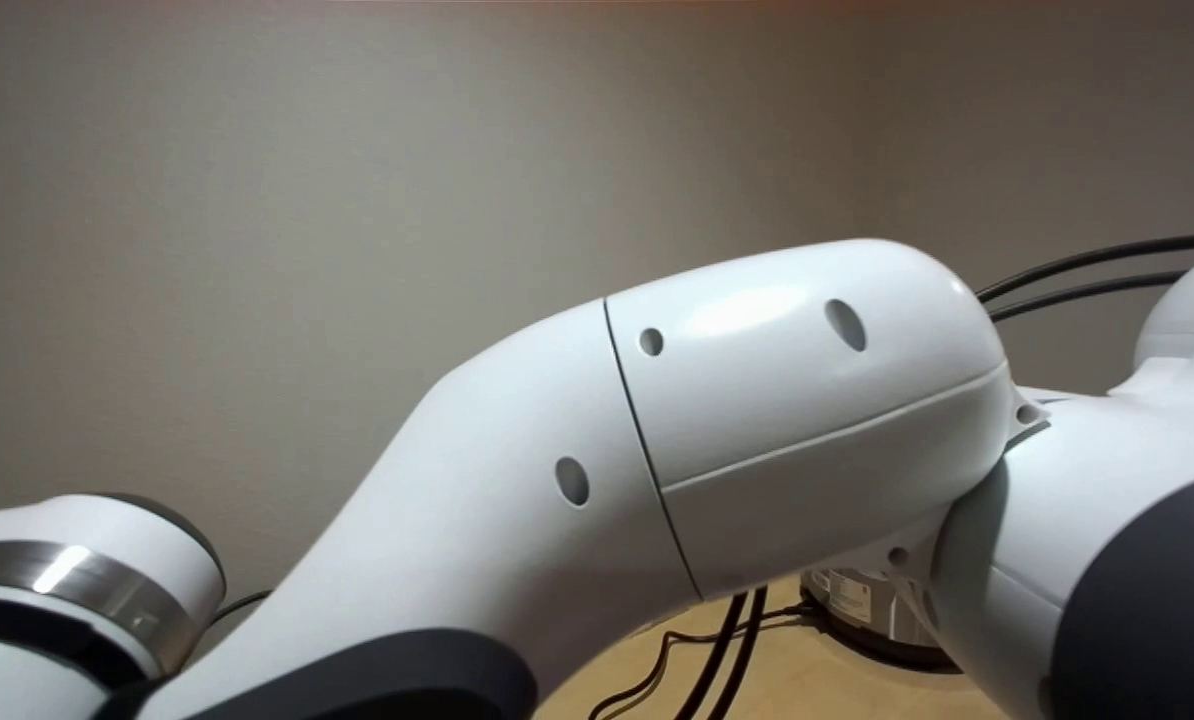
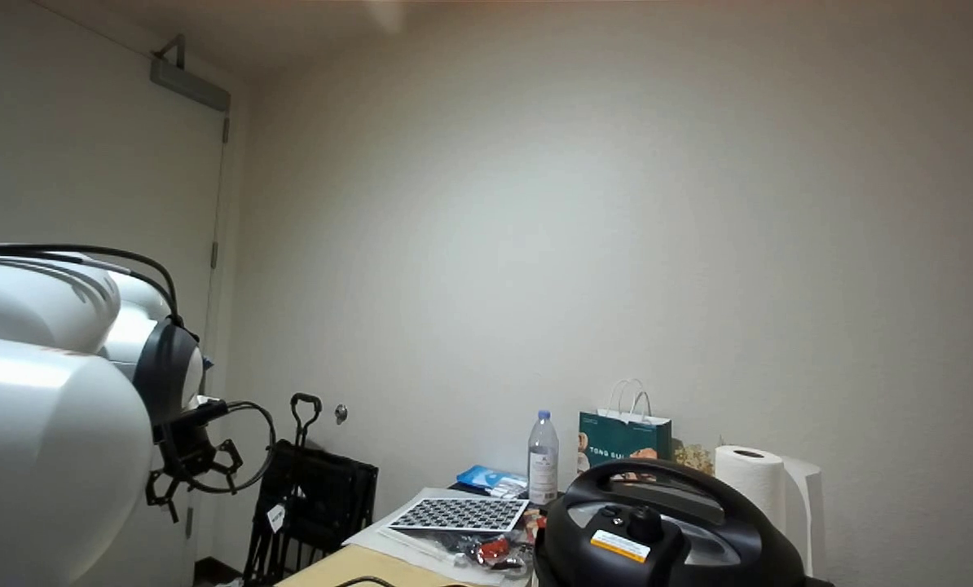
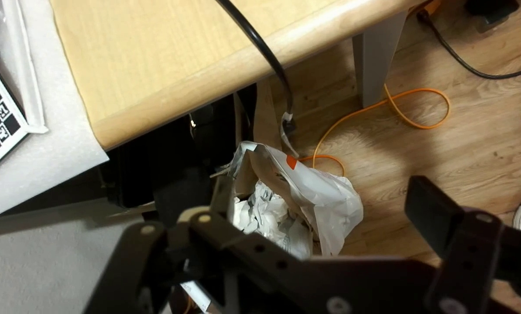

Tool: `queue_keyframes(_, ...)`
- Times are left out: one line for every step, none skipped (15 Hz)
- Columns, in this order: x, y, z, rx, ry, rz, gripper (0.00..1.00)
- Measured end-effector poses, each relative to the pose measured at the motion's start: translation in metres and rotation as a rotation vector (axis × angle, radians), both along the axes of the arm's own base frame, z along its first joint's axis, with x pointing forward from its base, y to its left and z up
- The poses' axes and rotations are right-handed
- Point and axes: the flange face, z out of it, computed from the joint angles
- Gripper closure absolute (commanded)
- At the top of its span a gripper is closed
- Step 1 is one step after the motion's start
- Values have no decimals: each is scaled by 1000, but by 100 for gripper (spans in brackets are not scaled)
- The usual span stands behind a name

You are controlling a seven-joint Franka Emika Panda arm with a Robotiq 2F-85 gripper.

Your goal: Pick up the cable and put it straight on the table

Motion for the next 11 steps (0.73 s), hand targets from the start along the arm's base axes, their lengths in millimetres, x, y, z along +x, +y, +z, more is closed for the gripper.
queue_keyframes(2,2,4,14,-15,3,0)
queue_keyframes(5,5,13,32,-46,0,0)
queue_keyframes(8,8,27,45,-89,-6,0)
queue_keyframes(10,10,43,53,-140,-16,0)
queue_keyframes(11,13,61,57,-194,-24,0)
queue_keyframes(11,16,81,60,-248,-31,0)
queue_keyframes(10,20,102,61,-304,-36,0)
queue_keyframes(7,23,121,61,-357,-45,0)
queue_keyframes(3,25,138,63,-408,-64,0)
queue_keyframes(0,28,150,67,-458,-86,0)
queue_keyframes(-2,29,157,67,-491,-102,0)
